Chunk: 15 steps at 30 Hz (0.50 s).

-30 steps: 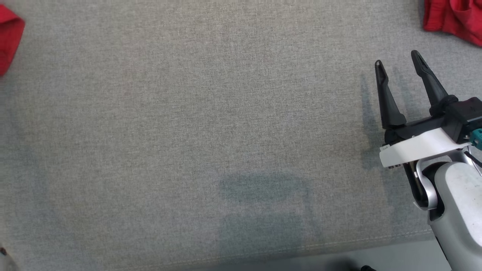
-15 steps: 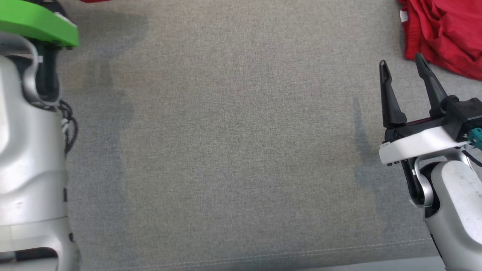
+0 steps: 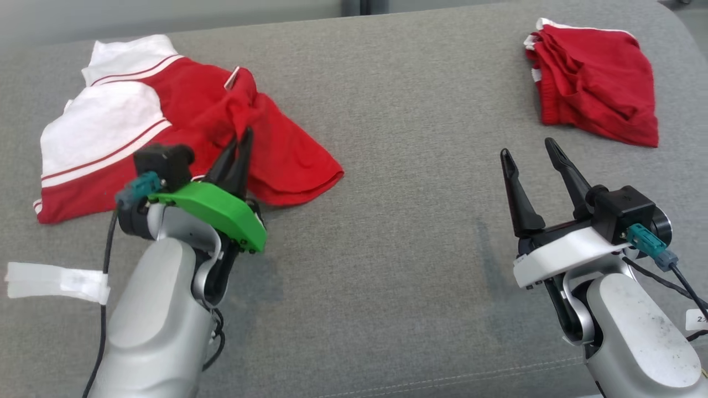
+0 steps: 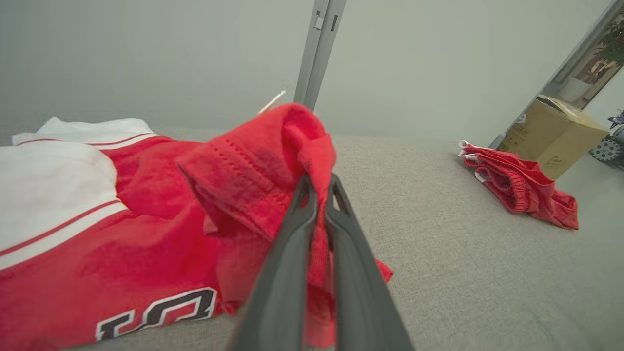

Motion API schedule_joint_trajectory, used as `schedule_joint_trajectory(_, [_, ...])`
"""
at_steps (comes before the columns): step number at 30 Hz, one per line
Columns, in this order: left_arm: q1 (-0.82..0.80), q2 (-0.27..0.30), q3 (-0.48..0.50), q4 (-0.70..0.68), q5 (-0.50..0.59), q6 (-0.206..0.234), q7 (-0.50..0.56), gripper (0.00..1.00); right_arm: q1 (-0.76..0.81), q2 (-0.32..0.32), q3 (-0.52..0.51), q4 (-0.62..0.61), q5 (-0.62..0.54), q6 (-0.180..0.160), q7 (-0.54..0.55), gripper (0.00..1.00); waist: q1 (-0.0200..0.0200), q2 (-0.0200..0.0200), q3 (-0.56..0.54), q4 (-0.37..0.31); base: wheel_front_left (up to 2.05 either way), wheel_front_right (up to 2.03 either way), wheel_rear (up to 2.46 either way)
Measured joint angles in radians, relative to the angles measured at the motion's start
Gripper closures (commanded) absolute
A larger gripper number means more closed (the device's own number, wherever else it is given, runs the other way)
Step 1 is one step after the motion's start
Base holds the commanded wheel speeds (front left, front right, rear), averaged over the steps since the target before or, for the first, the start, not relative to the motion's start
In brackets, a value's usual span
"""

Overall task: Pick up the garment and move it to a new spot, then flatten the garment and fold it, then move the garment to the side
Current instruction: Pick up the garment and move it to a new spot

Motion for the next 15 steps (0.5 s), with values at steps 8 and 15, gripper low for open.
schedule_joint_trajectory(8, [0.033, 0.021, -0.179, -0.058, -0.141, 0.0, -0.017, 1.0, 0.003, 0.002, 0.014, 0.001, 0.001, 0.009, 0.006, 0.0, 0.0, 0.0, -0.03, -0.095, 0.0, 0.0, 0.0])
schedule_joint_trajectory(15, [0.027, 0.023, -0.279, -0.078, -0.158, 0.038, -0.024, 1.0, 0.001, 0.031, 0.051, 0.008, 0.001, 0.026, 0.006, 0.0, 0.0, 0.0, -0.034, -0.182, 0.0, 0.0, 0.0])
